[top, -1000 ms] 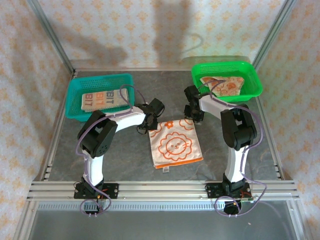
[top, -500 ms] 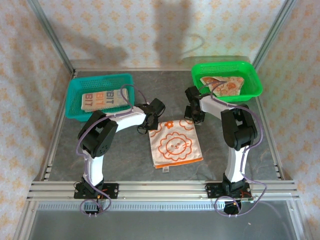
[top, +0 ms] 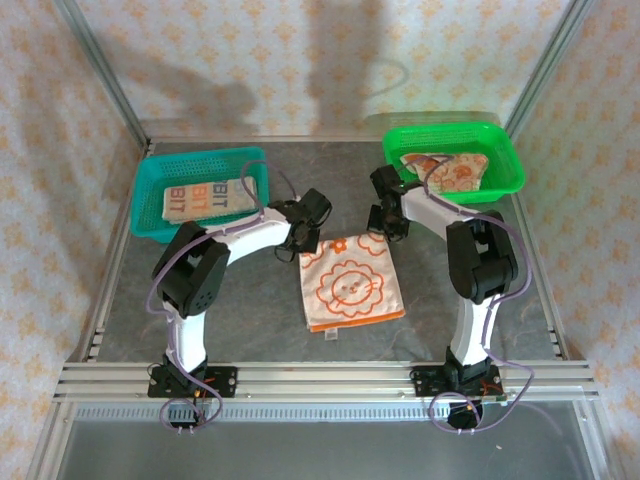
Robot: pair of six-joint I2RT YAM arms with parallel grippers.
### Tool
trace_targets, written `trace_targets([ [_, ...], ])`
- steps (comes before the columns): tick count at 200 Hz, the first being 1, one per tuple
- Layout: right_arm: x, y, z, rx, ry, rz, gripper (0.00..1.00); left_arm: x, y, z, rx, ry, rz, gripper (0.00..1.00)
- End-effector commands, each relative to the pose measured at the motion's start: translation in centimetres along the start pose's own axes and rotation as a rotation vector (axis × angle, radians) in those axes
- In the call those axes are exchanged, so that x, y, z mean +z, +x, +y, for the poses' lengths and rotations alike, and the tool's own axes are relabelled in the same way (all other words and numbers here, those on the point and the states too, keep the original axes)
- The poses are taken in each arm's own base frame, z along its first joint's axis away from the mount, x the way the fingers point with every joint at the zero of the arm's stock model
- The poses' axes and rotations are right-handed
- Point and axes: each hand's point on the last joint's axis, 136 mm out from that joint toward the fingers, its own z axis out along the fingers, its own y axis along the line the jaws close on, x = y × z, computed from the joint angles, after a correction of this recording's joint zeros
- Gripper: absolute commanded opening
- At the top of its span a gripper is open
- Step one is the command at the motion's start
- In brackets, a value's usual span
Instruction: Fold and stack the towels
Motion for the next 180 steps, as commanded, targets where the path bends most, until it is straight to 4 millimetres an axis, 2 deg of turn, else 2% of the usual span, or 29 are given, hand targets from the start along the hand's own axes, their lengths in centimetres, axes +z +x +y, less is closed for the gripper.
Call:
trace_targets([
  [1,-3.4,-2.8,1.3,-0.025,-0.044,-0.096,0.00,-3.7,-3.8,1.1,0.022,-0.012,-0.107,0.00],
  [37,-4.3,-4.2,2.0,-0.025,-0.073,-0.144,0.00,-4.4,-5.3,1.6,0.047,-0.021,-0.143,0.00],
  [63,-4.6,-4.1,2.0,-0.026,-0.085,-0.161,0.00,-4.7,-5.1,1.8,0.057,-0.014,-0.155,0.00],
  [90,-5.5,-3.2,1.6,-0.021,-0.112,-0.189,0.00,-5.6,-4.2,1.9,0.041,0.022,-0.187,0.00],
  [108,-5.8,-1.9,1.2,-0.014,-0.140,-0.197,0.00,-6.3,-3.1,1.8,0.032,0.053,-0.207,0.00],
  [128,-5.9,0.0,0.5,-0.002,-0.164,-0.191,0.00,-7.2,-1.5,0.7,0.050,0.094,-0.238,0.00],
  [150,-6.3,2.6,-0.9,0.016,-0.179,-0.189,0.00,-7.8,1.2,-0.4,0.089,0.095,-0.263,0.00],
  [170,-6.4,5.9,-1.9,0.019,-0.207,-0.177,0.00,-7.8,4.1,-1.2,0.084,0.136,-0.264,0.00],
  [175,-6.5,6.6,-2.1,0.017,-0.207,-0.175,0.05,-7.9,4.7,-1.5,0.081,0.147,-0.266,0.00],
  [180,-6.6,7.2,-2.2,0.015,-0.213,-0.172,0.16,-7.9,5.4,-1.6,0.080,0.153,-0.268,0.00],
])
